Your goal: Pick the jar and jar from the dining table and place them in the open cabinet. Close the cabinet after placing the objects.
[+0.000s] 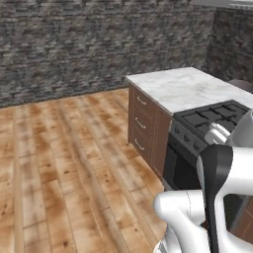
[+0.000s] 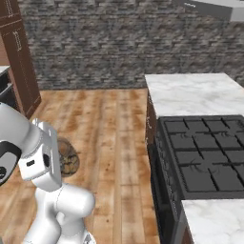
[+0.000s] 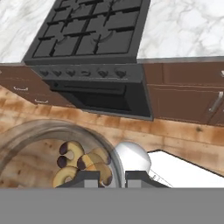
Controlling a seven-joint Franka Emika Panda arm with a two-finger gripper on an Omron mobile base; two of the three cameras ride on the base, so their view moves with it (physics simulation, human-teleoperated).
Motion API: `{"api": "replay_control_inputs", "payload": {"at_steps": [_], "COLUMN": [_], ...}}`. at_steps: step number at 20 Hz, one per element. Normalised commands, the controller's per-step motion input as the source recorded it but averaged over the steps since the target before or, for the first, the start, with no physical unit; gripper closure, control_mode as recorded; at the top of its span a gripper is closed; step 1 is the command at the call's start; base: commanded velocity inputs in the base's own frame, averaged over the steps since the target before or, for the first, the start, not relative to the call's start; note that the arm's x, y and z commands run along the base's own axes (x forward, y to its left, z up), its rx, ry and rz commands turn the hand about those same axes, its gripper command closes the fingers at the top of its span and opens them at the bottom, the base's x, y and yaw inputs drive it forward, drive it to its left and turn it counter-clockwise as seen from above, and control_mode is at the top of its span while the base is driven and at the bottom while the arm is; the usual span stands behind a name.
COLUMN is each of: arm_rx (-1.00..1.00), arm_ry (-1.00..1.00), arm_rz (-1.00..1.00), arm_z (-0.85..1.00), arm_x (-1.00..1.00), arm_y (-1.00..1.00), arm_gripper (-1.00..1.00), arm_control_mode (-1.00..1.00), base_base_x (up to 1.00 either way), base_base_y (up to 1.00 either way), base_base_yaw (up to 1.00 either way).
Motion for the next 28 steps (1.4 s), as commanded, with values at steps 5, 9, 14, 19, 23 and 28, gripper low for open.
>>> {"api": "replay_control_inputs", "payload": {"at_steps": [5, 9, 14, 19, 23, 28], "arm_rx": [0.00, 0.00, 0.00, 0.00, 0.00, 0.00], "arm_ry": [0.00, 0.00, 0.00, 0.00, 0.00, 0.00], "arm_rz": [0.00, 0.00, 0.00, 0.00, 0.00, 0.00], "arm_z": [0.00, 0.00, 0.00, 0.00, 0.00, 0.00], "arm_x": [0.00, 0.00, 0.00, 0.00, 0.00, 0.00], "arm_y": [0.00, 0.00, 0.00, 0.00, 0.00, 0.00], "arm_gripper": [1.00, 1.00, 1.00, 1.00, 1.00, 1.00], "arm_control_mode": [1.00, 1.00, 1.00, 1.00, 1.00, 1.00], "base_base_x": [0.00, 0.00, 0.00, 0.00, 0.01, 0.10], "base_base_y": [0.00, 0.01, 0.00, 0.00, 0.00, 0.00], "base_base_yaw": [0.29, 0.28, 0.28, 0.28, 0.27, 0.25]}}
